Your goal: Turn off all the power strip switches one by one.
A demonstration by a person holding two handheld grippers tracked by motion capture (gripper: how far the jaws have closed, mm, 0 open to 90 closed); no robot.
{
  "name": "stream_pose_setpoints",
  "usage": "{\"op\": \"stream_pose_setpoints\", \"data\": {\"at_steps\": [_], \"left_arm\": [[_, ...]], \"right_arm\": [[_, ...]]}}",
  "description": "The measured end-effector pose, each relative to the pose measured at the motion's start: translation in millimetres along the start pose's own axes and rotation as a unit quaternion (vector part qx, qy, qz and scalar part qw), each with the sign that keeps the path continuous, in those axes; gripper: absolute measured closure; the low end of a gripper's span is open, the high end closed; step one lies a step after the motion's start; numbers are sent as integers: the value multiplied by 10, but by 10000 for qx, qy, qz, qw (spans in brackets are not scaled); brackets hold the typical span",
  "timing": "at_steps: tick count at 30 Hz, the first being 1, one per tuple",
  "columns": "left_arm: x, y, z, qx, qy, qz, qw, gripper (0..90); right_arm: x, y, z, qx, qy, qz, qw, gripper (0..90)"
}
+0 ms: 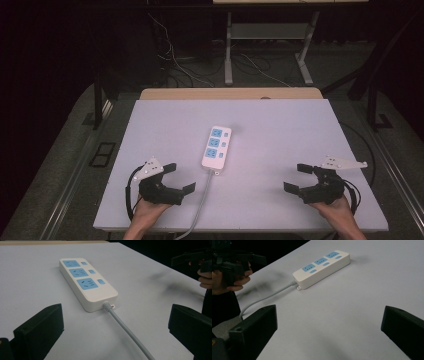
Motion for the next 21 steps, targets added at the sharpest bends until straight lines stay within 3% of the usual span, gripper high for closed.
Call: {"op": "stream_pose_setpoints", "data": {"at_steps": [21], "left_arm": [[9,20,41,-48,47,-38,10000,0]], "right_arm": [[-9,26,7,-15,5,-3,10000,3]]}}
Point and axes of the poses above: each handheld gripper's, and its own axes: y roughly backward along the jaws, x roughly out of its top, z roughly to its right, the point moved 1 cm from there along -y, roughly forward along the jaws, and after that the axes turned 9 degrees about -x, right-handed, at the moved point
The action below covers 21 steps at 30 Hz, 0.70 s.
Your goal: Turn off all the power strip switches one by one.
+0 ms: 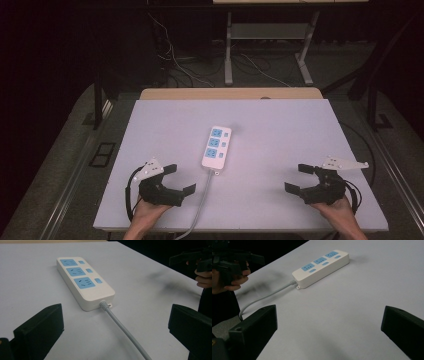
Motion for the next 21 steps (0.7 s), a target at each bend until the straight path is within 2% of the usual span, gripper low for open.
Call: {"op": "stream_pose_setpoints", "data": {"at_steps": [6,21], "left_arm": [[-16,2,-9,-77,62,-93,9999,0],[143,-21,24,-141,-55,-382,9992,0]], "right_arm": [[-2,39,1,-17,-20,35,10000,3],[-7,43,11,35,-62,-51,10000,3]]}}
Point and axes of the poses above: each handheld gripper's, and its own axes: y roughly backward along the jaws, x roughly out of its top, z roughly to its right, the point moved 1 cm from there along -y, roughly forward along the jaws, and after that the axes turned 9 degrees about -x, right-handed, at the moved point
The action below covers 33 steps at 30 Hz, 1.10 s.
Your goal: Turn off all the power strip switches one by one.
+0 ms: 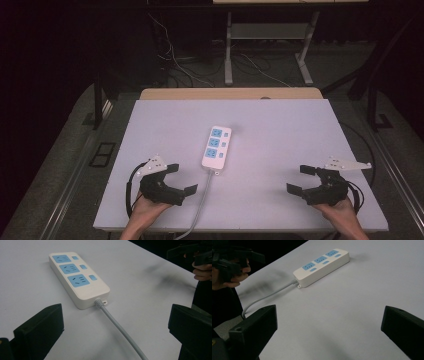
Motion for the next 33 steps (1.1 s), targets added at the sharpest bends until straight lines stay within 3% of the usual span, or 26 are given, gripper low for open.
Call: {"op": "stream_pose_setpoints", "data": {"at_steps": [14,33], "left_arm": [[144,-21,-29,-60,-63,-232,9997,0],[486,-143,-117,-240,-177,-581,9979,0]], "right_arm": [[-6,-8,-5,6,19,-50,10000,3],[-5,-24,-10,26,54,-88,9999,3]]}}
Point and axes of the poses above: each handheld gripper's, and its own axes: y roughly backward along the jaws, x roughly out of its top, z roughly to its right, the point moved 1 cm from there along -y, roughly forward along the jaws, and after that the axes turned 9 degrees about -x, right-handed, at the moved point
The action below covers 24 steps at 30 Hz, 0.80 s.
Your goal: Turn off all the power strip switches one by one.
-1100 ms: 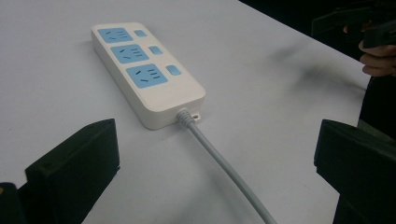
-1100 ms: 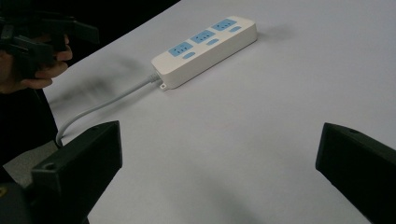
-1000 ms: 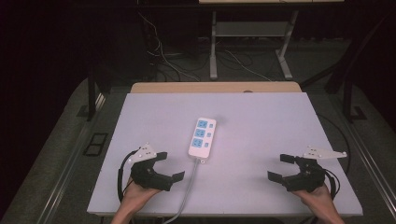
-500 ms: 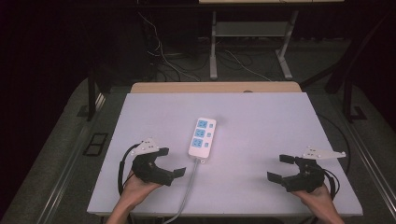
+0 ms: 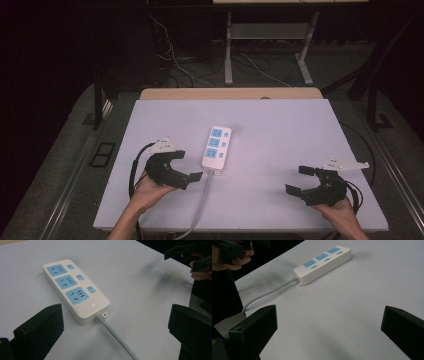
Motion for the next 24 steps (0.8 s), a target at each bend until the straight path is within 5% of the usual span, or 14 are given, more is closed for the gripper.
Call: {"op": "stream_pose_setpoints", "data": {"at_steps": [24], "left_arm": [[330,-240,-115,-133,-189,-457,9987,0]], "right_arm": [[0,-30,-28,27,38,-25,10000,3]]}}
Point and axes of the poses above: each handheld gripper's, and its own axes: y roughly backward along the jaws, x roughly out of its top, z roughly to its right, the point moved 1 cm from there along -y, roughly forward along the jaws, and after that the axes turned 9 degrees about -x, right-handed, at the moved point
